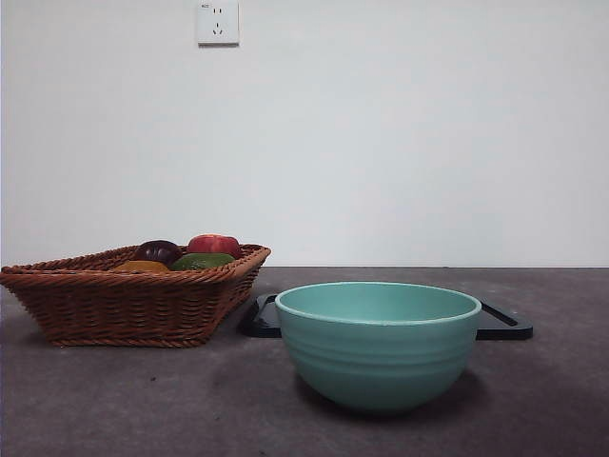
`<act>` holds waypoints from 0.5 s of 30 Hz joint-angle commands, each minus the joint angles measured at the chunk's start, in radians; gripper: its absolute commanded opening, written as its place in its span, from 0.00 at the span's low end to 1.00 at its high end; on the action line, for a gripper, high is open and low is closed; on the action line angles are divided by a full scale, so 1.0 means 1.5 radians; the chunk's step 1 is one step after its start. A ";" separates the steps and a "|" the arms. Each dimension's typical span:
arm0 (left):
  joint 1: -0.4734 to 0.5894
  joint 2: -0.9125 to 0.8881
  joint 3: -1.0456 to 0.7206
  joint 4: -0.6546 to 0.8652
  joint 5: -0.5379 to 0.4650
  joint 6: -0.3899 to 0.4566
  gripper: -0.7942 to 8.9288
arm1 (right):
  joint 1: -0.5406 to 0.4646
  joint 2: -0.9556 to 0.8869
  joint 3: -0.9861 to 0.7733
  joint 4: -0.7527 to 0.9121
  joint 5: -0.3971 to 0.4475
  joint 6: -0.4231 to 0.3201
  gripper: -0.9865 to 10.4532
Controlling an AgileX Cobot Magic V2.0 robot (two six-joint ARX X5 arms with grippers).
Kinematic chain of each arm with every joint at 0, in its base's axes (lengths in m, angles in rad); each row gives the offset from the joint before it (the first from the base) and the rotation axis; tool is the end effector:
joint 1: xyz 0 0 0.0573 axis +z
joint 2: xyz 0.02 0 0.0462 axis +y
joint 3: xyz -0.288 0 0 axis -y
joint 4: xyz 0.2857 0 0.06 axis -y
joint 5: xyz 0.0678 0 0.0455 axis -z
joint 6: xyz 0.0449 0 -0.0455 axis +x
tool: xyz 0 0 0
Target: Pick up the wifruite, put it on the bowl, pick up the plate, put it on desk
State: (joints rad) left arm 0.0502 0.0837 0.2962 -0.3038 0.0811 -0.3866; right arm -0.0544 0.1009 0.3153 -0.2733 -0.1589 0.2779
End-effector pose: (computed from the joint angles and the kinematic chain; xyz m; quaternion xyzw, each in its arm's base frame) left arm 0.1118 0.0020 0.2362 -0.1948 0.0477 -0.0064 0.9797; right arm 0.1120 0.0010 0.2453 0.1414 0.0362 0.0476 0.9881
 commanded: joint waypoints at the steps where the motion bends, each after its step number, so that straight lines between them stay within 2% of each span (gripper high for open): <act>1: 0.001 0.036 0.059 -0.031 0.024 0.035 0.09 | -0.001 0.038 0.062 -0.041 -0.015 -0.007 0.09; 5: 0.001 0.102 0.143 -0.102 0.069 0.084 0.09 | -0.001 0.109 0.154 -0.131 -0.060 -0.052 0.09; 10: -0.005 0.193 0.251 -0.206 0.174 0.152 0.09 | 0.000 0.202 0.281 -0.268 -0.122 -0.111 0.09; 15: -0.042 0.259 0.337 -0.287 0.199 0.181 0.09 | 0.026 0.277 0.389 -0.377 -0.146 -0.146 0.09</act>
State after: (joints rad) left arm -0.0067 0.4583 0.7708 -0.7261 0.3664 -0.1558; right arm -0.0242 0.5026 0.8696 -0.8265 -0.3706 0.0967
